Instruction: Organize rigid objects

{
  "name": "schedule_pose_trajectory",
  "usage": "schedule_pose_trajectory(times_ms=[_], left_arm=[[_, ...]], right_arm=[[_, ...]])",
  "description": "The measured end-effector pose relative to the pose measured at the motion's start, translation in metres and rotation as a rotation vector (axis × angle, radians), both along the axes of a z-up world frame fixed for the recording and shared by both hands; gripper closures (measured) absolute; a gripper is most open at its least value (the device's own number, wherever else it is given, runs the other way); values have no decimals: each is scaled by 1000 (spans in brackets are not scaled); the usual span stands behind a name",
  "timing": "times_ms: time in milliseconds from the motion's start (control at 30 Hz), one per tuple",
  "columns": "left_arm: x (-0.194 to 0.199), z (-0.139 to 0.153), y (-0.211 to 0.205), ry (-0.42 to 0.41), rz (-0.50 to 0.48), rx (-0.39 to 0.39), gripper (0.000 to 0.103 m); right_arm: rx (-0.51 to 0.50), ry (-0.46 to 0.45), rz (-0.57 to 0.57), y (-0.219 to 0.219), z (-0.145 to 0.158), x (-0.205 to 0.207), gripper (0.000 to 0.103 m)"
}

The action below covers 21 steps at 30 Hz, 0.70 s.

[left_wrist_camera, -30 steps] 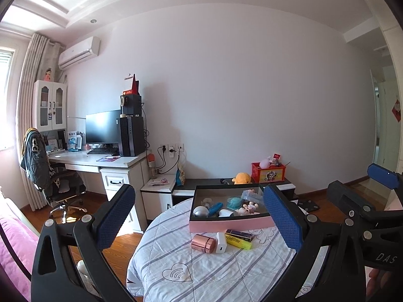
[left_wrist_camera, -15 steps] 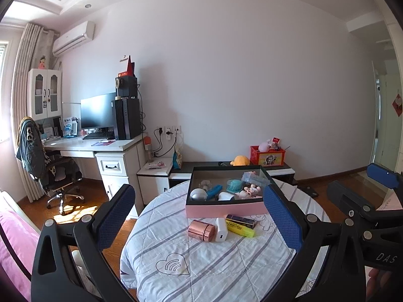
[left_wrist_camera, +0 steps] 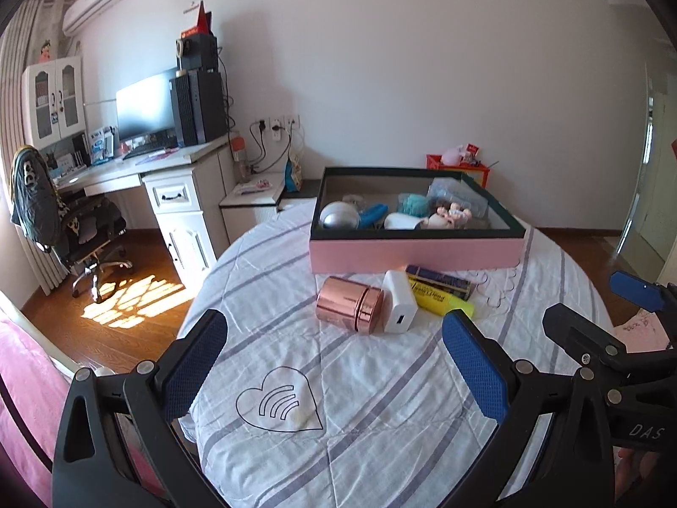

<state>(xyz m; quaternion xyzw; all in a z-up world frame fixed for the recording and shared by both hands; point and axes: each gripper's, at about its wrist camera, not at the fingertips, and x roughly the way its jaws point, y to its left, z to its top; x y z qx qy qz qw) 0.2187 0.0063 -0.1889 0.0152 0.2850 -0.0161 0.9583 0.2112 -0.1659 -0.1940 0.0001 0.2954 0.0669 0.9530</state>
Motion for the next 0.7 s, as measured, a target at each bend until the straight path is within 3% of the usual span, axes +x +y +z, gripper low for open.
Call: schedule_pose_trajectory(times_ms=[167, 367, 600, 700], left_arm=[[32, -31, 2, 104, -19, -35, 0], [65, -52, 0, 156, -44, 0, 0], [105, -62, 6, 222, -57, 11, 0], [121, -65, -2, 242, -88, 60, 1]], right_arm=[[2, 78, 11, -2, -30, 28, 0], [-8, 147, 5, -5, -54, 62, 0], [10, 205, 28, -2, -61, 85, 0], [6, 213, 30, -1, -60, 89, 0]])
